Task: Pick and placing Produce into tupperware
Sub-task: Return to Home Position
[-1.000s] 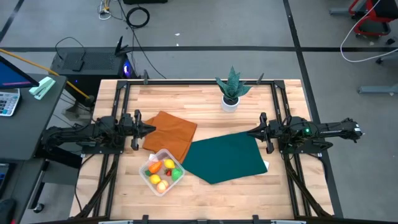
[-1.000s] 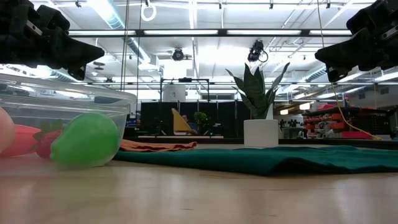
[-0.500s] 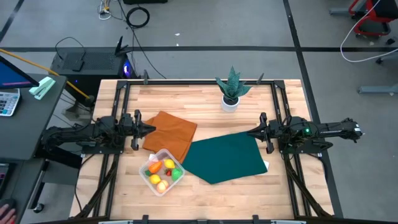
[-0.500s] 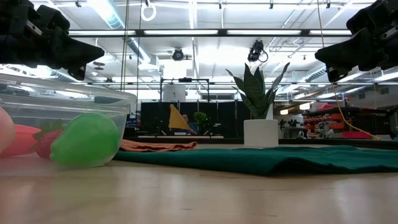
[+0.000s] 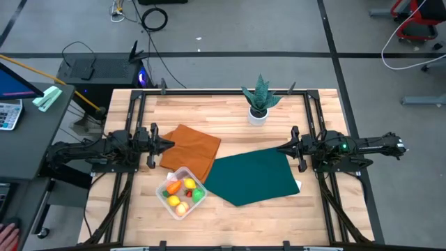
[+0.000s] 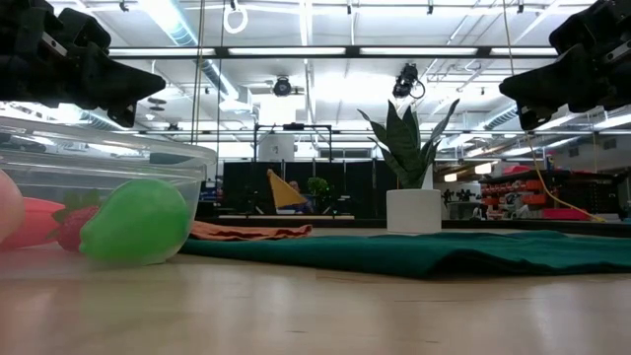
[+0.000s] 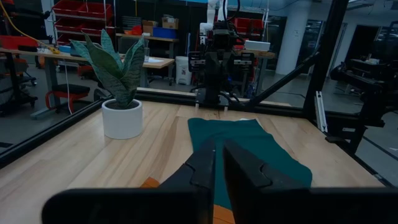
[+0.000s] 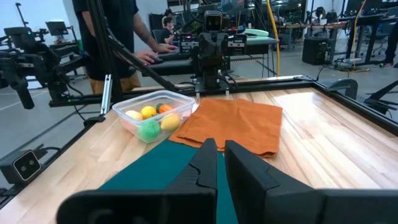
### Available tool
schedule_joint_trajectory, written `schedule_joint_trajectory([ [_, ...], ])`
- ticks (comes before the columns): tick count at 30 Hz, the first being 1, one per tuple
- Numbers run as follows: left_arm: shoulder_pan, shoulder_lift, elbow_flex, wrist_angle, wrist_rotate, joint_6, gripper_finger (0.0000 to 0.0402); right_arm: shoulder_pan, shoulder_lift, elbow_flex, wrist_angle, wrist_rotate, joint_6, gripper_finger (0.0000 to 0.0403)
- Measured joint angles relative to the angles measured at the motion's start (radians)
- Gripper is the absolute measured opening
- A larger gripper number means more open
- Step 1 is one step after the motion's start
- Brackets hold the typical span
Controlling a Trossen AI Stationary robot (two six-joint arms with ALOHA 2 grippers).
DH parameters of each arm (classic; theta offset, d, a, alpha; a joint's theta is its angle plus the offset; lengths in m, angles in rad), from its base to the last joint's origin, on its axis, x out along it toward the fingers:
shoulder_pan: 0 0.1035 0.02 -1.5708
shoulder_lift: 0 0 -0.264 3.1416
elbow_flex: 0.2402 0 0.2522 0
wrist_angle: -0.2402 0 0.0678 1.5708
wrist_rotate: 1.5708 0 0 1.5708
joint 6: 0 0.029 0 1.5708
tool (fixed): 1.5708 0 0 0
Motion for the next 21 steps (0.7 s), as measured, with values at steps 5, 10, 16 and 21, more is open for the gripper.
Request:
schedule_joint_trajectory([
  [5,0.000,0.000,0.000,0.000,0.000,0.000,0.0028,0.000,0.000,0.000,0.000,0.000,0.000,0.0001],
  [10,0.000,0.000,0.000,0.000,0.000,0.000,0.0034,0.000,0.000,0.000,0.000,0.000,0.000,0.0001],
  [16,0.000,0.000,0.000,0.000,0.000,0.000,0.0040,0.000,0.000,0.000,0.000,0.000,0.000,0.0001],
  [21,0.000,0.000,0.000,0.000,0.000,0.000,0.0032,0.000,0.000,0.000,0.000,0.000,0.000,0.0001],
])
